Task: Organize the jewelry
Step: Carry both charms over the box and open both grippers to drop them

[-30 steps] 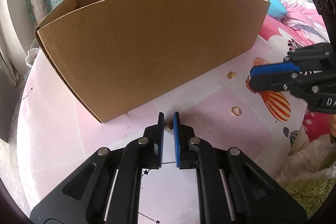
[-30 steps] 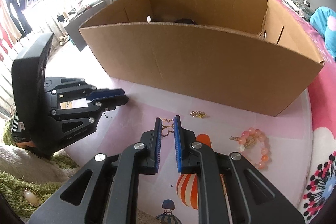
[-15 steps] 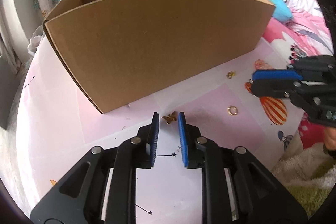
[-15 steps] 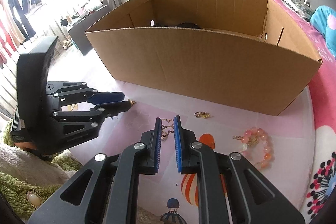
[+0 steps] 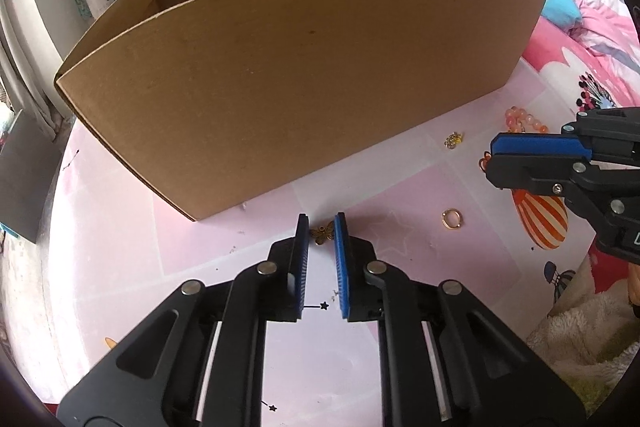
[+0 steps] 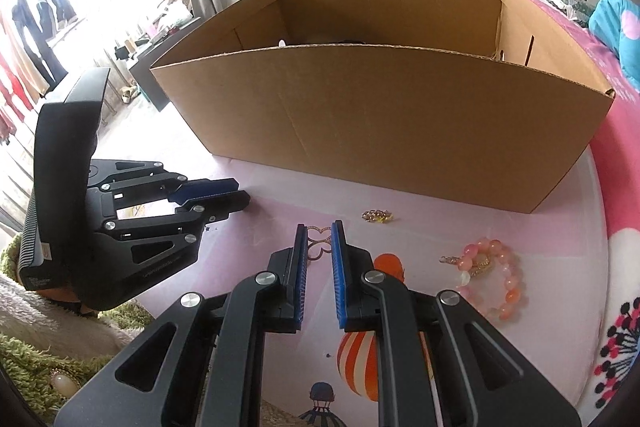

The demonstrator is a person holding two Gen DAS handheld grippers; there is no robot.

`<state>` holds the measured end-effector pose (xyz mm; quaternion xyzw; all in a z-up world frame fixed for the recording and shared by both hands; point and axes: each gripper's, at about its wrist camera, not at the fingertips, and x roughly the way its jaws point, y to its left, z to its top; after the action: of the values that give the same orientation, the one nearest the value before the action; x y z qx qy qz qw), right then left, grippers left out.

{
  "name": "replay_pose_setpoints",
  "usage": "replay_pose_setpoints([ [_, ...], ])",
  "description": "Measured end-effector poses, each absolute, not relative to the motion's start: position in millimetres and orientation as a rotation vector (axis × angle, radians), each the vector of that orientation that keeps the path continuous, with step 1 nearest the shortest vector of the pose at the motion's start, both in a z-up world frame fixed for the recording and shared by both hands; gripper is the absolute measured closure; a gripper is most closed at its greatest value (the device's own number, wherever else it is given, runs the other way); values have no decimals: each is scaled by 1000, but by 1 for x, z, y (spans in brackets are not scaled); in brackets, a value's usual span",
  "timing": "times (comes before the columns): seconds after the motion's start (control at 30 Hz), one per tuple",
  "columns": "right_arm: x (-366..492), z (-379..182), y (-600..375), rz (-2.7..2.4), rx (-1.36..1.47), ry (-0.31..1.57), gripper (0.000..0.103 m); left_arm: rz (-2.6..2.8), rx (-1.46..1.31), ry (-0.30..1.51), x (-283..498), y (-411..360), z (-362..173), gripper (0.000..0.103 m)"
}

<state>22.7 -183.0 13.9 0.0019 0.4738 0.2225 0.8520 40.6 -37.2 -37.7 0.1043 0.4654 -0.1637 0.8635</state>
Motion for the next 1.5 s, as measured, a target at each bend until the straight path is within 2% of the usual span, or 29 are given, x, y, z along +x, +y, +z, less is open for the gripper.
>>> replay_pose_setpoints([
  [0.4, 19, 25, -181, 474, -24, 971, 91, -413, 170, 901, 26, -11, -21, 92],
  [0.63, 21, 77, -176, 532, -24, 856, 91, -524, 171, 712, 3, 0, 45, 92],
  [0.8, 52, 112, -177, 551, -30, 758, 91, -556, 168, 590, 22, -2, 88, 92],
  [0.9, 81, 109, -176, 513, -60, 768, 91, -559, 134, 623, 56, -10, 88, 92],
  [1.17, 161, 73, -184, 429, 2, 950, 91, -502, 38, 880, 142, -28, 43, 92],
  [1.5, 177, 60, -204, 388, 90, 982, 90, -473, -35, 918, 159, -36, 31, 90],
])
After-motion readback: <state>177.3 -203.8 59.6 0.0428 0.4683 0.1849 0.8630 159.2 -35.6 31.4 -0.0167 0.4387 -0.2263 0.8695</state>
